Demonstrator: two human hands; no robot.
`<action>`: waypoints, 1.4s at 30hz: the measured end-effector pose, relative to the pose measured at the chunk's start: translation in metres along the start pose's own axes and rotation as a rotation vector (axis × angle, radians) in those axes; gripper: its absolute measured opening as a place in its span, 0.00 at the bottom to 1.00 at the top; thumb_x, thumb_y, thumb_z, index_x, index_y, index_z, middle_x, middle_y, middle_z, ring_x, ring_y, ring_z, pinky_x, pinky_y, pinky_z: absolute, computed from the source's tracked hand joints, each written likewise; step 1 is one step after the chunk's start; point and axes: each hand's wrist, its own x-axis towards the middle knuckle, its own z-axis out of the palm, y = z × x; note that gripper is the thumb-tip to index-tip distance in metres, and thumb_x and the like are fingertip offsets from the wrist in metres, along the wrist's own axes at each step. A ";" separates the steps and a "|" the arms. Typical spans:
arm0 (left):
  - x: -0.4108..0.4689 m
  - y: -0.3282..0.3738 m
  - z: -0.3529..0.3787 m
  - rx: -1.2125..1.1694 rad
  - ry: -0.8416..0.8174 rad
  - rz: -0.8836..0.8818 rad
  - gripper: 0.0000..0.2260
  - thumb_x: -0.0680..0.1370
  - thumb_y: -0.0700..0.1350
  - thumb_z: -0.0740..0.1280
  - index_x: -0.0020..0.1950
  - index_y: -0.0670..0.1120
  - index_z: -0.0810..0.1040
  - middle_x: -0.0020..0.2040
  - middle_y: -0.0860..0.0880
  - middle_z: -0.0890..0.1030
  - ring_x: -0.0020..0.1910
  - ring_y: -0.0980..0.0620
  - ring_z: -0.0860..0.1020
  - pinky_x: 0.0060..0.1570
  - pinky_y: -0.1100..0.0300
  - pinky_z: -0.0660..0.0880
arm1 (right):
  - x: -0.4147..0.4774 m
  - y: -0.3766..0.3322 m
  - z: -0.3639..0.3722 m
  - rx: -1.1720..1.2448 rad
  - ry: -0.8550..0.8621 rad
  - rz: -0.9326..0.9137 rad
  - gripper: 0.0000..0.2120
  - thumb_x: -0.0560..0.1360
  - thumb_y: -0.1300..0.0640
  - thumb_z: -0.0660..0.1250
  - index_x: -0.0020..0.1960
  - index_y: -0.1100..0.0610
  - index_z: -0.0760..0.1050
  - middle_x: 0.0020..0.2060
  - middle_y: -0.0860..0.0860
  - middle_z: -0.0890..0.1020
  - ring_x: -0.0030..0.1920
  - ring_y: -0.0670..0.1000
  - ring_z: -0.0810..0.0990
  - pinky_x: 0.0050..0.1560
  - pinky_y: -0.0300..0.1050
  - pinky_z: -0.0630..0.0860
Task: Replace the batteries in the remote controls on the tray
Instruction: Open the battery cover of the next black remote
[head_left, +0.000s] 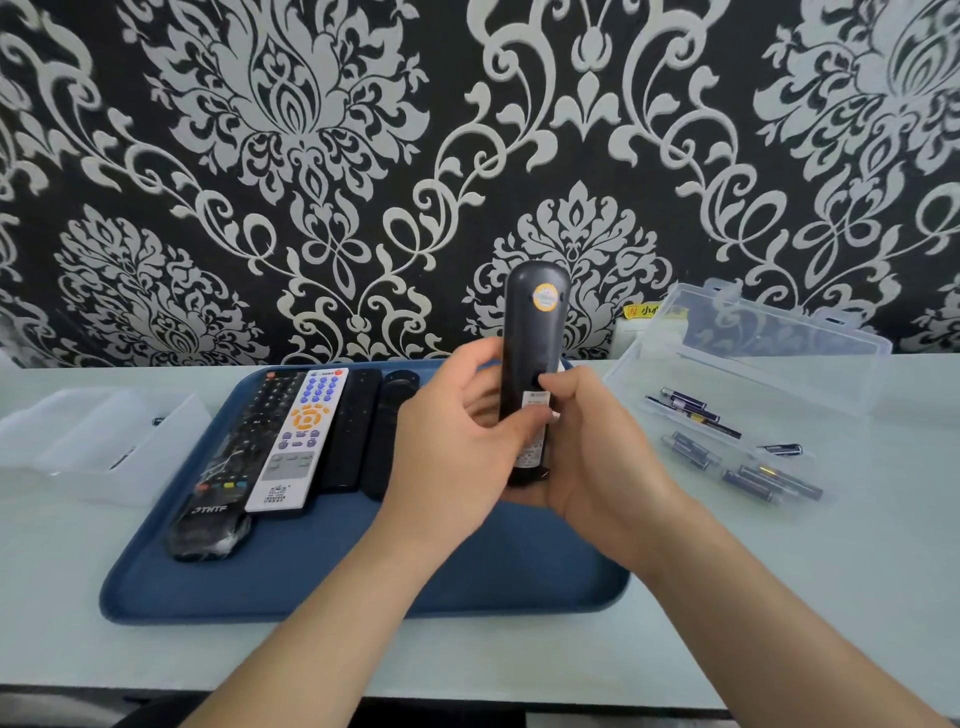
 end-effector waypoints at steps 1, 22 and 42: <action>-0.002 0.000 0.001 0.061 0.001 0.025 0.22 0.71 0.36 0.74 0.57 0.57 0.76 0.49 0.61 0.84 0.46 0.62 0.82 0.49 0.63 0.78 | 0.000 -0.001 -0.001 0.006 -0.022 0.002 0.19 0.78 0.52 0.52 0.58 0.56 0.79 0.53 0.60 0.85 0.50 0.55 0.82 0.57 0.61 0.77; 0.000 -0.007 -0.002 0.504 0.069 0.425 0.10 0.67 0.45 0.76 0.43 0.49 0.76 0.48 0.56 0.72 0.48 0.56 0.71 0.47 0.68 0.67 | 0.000 -0.004 -0.006 0.134 -0.035 0.021 0.13 0.77 0.53 0.58 0.55 0.54 0.78 0.50 0.55 0.76 0.50 0.55 0.71 0.44 0.48 0.77; 0.010 0.002 -0.038 0.384 -0.198 0.236 0.06 0.71 0.43 0.72 0.40 0.52 0.77 0.40 0.56 0.81 0.41 0.58 0.78 0.39 0.65 0.74 | 0.010 -0.002 -0.013 0.106 0.181 -0.034 0.21 0.83 0.46 0.55 0.54 0.62 0.77 0.37 0.56 0.81 0.34 0.52 0.79 0.37 0.45 0.77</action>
